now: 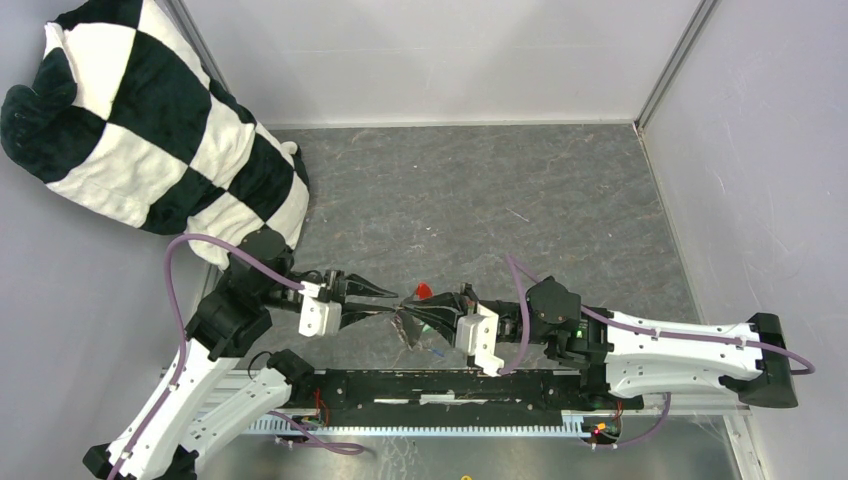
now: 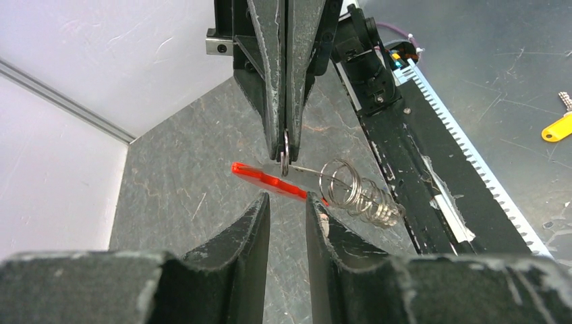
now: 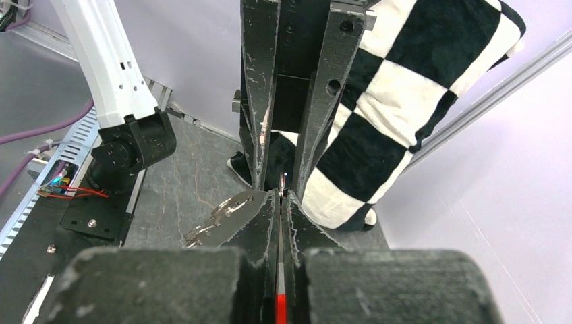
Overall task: Put the keys on the keyring
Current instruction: Adjust the keyring.
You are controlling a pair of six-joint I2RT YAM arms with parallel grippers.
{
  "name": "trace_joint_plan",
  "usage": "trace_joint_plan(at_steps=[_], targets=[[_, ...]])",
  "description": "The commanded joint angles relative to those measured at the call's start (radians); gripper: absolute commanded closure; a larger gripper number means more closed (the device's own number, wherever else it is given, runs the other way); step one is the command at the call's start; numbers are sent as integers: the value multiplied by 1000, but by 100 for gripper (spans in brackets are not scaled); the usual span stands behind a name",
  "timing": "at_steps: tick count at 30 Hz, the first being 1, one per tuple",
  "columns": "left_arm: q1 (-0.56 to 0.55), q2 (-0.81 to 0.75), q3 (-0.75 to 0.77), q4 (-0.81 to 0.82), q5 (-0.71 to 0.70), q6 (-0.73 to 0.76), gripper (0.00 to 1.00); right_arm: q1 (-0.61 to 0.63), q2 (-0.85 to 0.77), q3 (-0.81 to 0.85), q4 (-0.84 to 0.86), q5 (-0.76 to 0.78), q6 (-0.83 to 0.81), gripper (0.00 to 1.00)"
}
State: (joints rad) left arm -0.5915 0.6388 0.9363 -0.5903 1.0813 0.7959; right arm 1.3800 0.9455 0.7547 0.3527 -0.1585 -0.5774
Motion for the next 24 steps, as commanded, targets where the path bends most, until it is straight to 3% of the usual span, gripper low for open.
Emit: trace_joint_plan(at_steps=[1, 10, 18, 24], targets=[[-2, 4, 30, 55, 48, -60, 67, 0, 5, 1, 83, -18, -4, 99], [-3, 5, 25, 112, 69, -120, 69, 0, 19, 0, 94, -15, 1, 99], [-3, -3, 16, 112, 62, -116, 92, 0, 24, 6, 102, -18, 11, 99], [-4, 2, 25, 113, 75, -133, 92, 1, 34, 8, 91, 8, 33, 100]])
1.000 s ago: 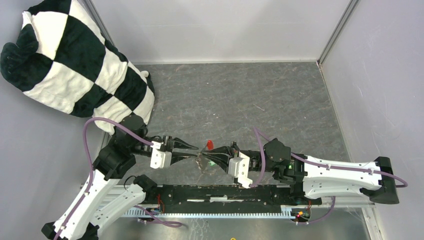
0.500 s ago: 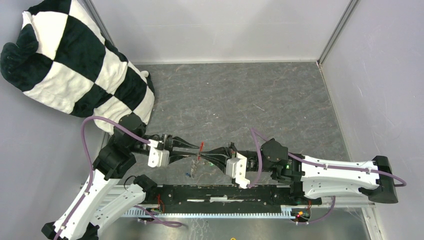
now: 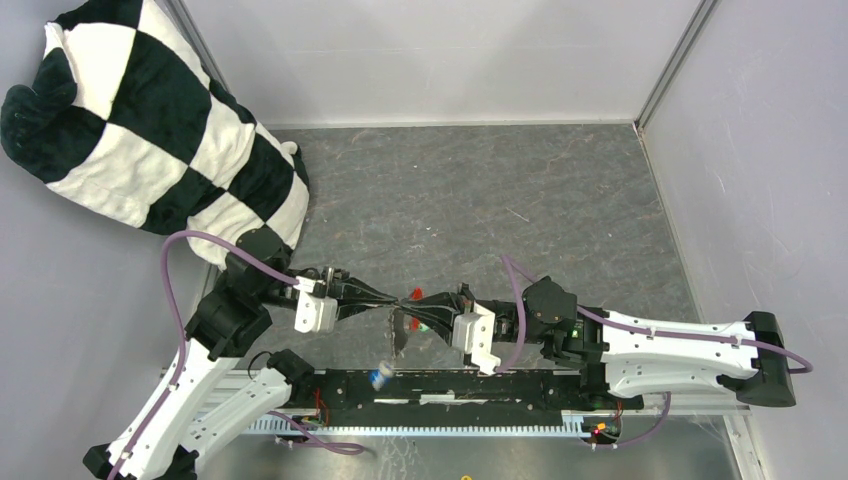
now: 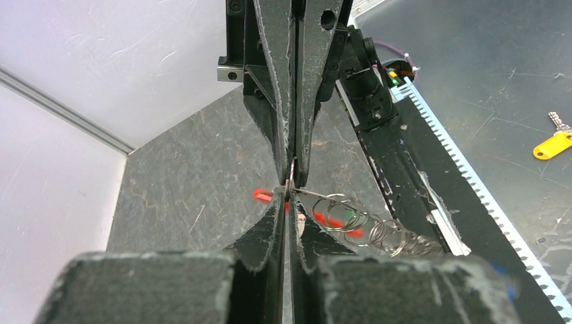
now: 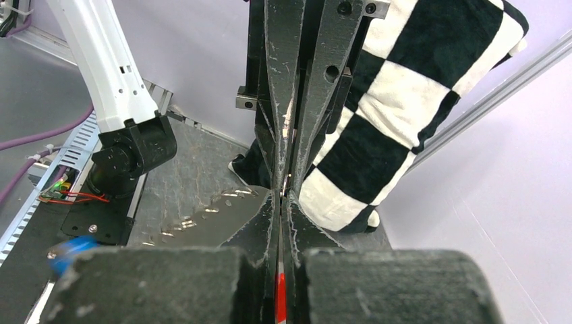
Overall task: Put the keys on the keyring
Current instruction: Adjust the keyring.
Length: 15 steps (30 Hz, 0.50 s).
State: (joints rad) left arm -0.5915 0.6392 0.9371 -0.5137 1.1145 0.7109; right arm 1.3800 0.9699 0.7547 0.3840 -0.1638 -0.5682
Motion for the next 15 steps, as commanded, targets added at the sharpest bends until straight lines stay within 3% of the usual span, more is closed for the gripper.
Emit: trace_joint_plan(at_steps=[1, 6, 10, 13, 15], targets=[[-4, 2, 24, 37, 43, -52, 92, 0, 9, 8, 59, 17, 26, 100], [-4, 1, 19, 35, 56, -57, 85, 0, 13, 8, 59, 26, 39, 99], [-3, 0, 16, 35, 50, -59, 87, 0, 20, 14, 57, 28, 49, 99], [-3, 0, 17, 34, 44, -61, 97, 0, 26, 21, 47, 28, 56, 99], [-4, 1, 17, 34, 36, -70, 98, 0, 27, 27, 30, 34, 62, 99]])
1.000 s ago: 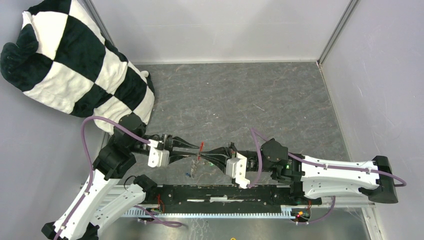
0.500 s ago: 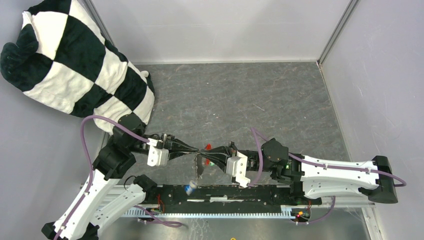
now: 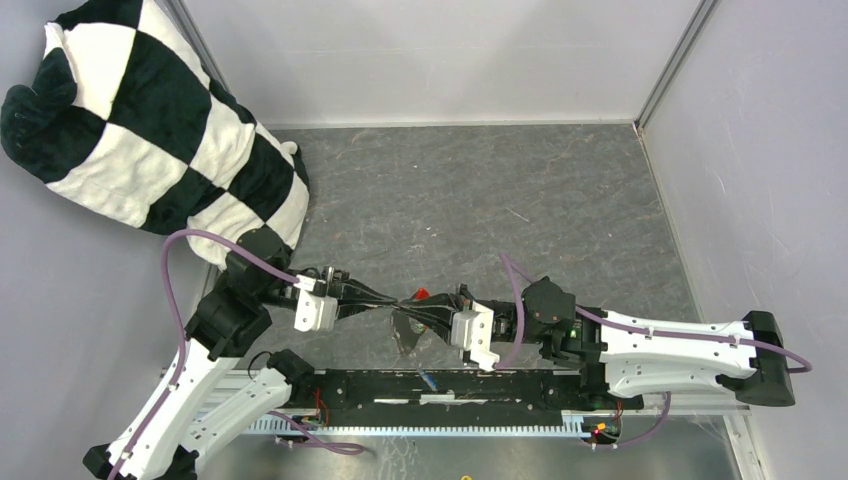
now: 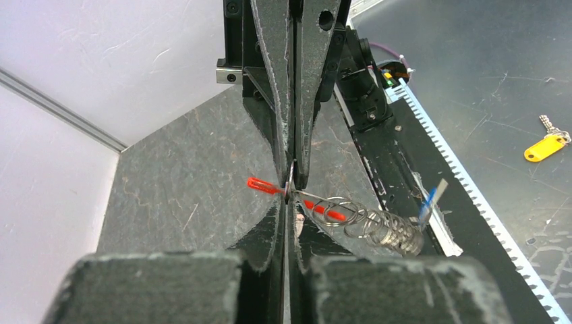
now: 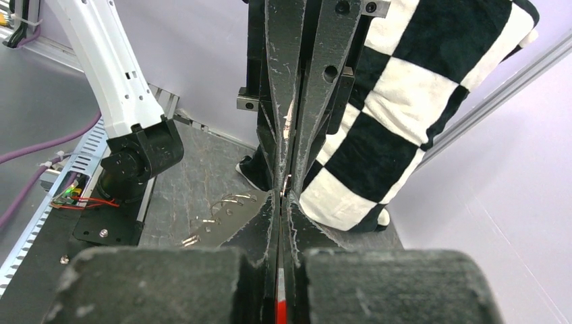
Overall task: Put the keys on the keyring
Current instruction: Adjust the keyring.
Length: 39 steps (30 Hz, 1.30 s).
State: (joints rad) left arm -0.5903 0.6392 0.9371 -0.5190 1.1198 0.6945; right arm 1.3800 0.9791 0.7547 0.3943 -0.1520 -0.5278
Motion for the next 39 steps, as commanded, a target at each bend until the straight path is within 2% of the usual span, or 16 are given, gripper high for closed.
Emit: trace_joint_plan(at_steps=[1, 2, 3, 4, 8, 11, 15, 23, 29, 39], targets=[[-4, -1, 15, 40, 24, -58, 98, 1, 18, 32, 4, 27, 26, 100], [-4, -3, 12, 41, 16, -60, 98, 0, 15, 36, -9, 35, 31, 97], [-4, -6, 8, 40, 3, -62, 98, -1, 11, 38, -22, 47, 39, 91], [-4, -10, 2, 34, -10, -56, 98, -1, 5, 43, -43, 58, 44, 80], [-5, 1, 9, -109, -49, 97, 98, -2, -16, 84, -159, 91, 57, 60], [-5, 27, 27, -203, -85, 207, 98, -4, 1, 174, -313, 104, 48, 53], [-5, 58, 50, -296, -145, 350, 98, -4, 69, 322, -535, 121, 39, 52], [-6, 84, 79, -310, -221, 420, 98, -4, 188, 495, -774, 58, 8, 56], [-6, 70, 83, -320, -211, 443, 98, -19, 205, 499, -761, 89, 23, 61], [-8, 76, 95, -320, -196, 439, 98, -34, 222, 472, -679, 124, 46, 62]])
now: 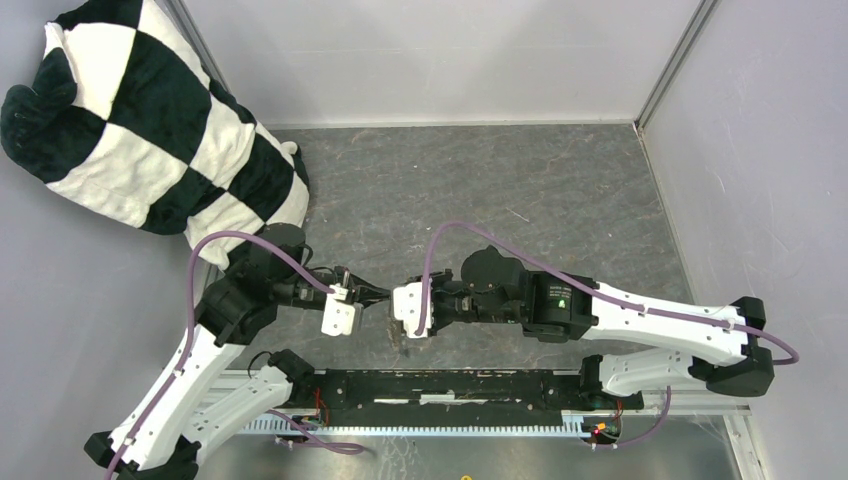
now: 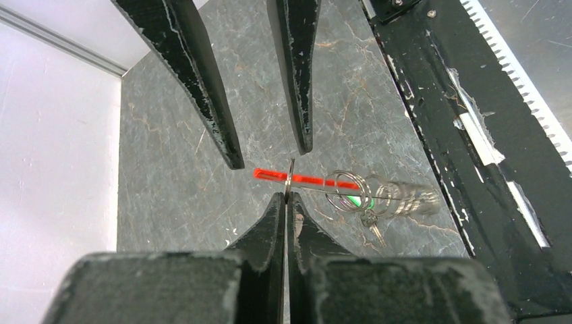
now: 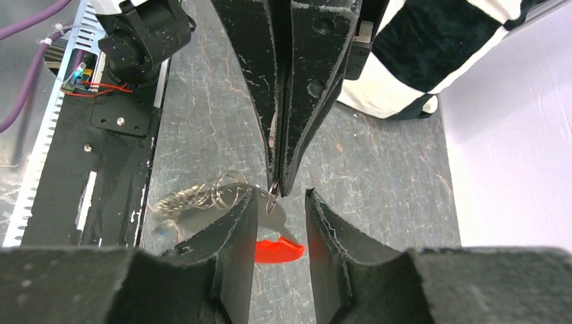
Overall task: Put the keys on the keyring
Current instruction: Adjust the keyring.
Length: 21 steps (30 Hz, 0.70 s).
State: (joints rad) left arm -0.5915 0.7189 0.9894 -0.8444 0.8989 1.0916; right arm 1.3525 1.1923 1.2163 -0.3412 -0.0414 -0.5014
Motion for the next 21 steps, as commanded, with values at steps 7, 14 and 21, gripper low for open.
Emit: trace_joint_plan(at_steps=[7, 14, 21], targets=[[-8, -1, 45, 6, 26, 43, 98, -22, 38, 26, 27, -20, 41, 63], [-8, -2, 51, 5, 34, 40, 98, -38, 61, 47, 13, -17, 44, 77], [-8, -9, 39, 7, 36, 38, 98, -39, 17, -5, 93, 28, 50, 91]])
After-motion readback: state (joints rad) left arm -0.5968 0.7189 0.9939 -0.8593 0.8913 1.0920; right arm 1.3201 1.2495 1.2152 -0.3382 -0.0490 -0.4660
